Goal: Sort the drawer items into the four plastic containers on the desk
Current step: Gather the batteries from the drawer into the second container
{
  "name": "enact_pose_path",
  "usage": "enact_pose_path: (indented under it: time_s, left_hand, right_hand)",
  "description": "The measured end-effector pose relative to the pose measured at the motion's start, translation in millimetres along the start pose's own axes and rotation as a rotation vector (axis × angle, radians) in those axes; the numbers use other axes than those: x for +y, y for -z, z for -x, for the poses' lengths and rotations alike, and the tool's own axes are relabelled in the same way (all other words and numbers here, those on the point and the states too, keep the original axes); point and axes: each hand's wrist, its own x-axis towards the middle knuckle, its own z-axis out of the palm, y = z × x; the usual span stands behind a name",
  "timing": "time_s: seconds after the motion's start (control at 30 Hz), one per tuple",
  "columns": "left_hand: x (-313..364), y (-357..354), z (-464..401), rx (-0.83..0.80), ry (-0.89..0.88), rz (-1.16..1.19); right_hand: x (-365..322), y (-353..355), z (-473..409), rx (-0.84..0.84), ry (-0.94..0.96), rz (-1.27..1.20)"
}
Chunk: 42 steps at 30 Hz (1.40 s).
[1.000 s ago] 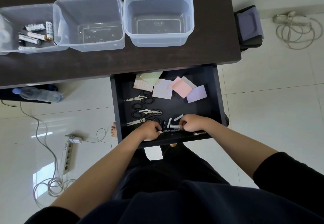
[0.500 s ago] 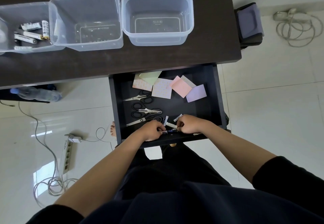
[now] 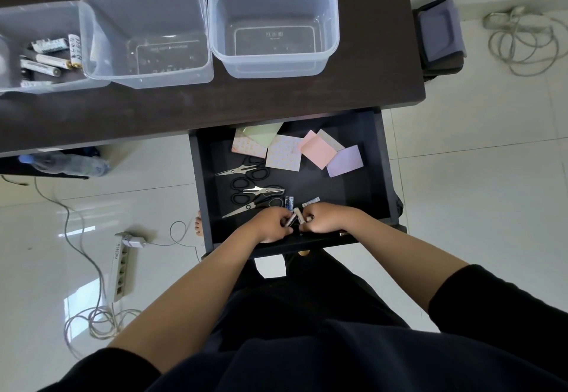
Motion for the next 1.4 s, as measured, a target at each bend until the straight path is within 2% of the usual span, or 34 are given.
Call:
enact_pose_path:
  time_s: [0.17,0.43,0.63,0.8,1.03,1.27,1.4]
  left_hand:
    - [-6.4,0.4,2.4,0.056,-0.015,-0.034]
    - [-6.3,3.9,11.3,0.107,-0.006,0.14]
    - [-5.6,13.2,28.8,0.165,-0.008,0.223]
    - [-6.2,42.1,50.0,0.248,-0.047,0.289]
    - [-15.0,119.6,98.4,0.43,-0.118,0.359]
    - [-69.7,224.1,167.4,0.631,-0.111,0.493]
    - [-101.9,286.2,202.0,0.749,-0.113,0.528]
  right_hand:
    - [-3.1,0.1,0.7,-0.024,-0.014,0.005]
    - [-1.8,2.7,5.3,-0.004,0.016,-0.052]
    - [2.0,7.1,19.9,0.144,0.037,-0.152]
    - [-20.0,24.9,33.1,0.242,0.106,-0.232]
    - [-107.9,56.7,47.2,0.353,0.238,-0.365]
    - [-235.7,88.7,63.2,0.503,0.432,-0.303]
    - [-311.3,101.4,59.9,0.549,0.527,-0.379]
